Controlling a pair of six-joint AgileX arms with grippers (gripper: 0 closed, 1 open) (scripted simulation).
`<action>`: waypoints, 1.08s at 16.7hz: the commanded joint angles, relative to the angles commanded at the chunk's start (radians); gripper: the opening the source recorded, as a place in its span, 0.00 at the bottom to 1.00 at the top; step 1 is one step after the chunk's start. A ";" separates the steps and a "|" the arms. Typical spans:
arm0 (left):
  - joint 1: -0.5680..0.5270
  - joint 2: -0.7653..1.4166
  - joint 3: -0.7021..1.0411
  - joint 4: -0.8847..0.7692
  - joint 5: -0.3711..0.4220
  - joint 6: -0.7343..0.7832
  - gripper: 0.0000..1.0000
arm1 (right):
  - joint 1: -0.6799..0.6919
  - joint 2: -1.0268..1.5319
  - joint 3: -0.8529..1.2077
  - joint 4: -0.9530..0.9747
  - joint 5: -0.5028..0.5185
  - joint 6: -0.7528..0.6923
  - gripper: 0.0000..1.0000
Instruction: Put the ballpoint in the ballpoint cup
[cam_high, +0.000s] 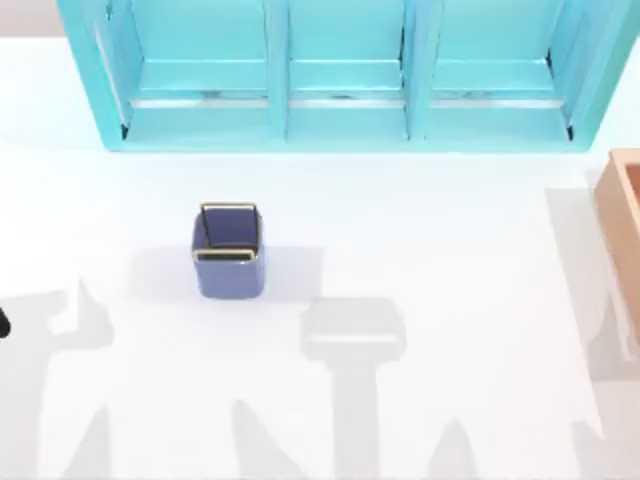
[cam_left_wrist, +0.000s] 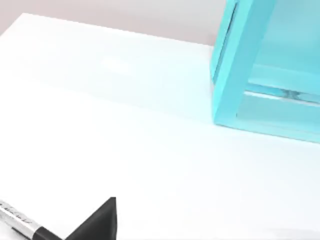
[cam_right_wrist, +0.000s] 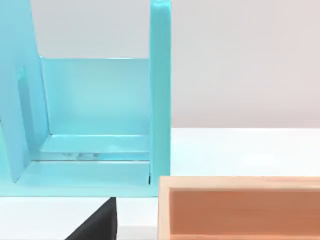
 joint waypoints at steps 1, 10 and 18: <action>0.034 0.088 0.056 -0.028 0.028 -0.024 1.00 | 0.000 0.000 0.000 0.000 0.000 0.000 1.00; 0.358 0.991 0.603 -0.261 0.282 -0.241 1.00 | 0.000 0.000 0.000 0.000 0.000 0.000 1.00; 0.527 1.431 0.849 -0.429 0.406 -0.364 1.00 | 0.000 0.000 0.000 0.000 0.000 0.000 1.00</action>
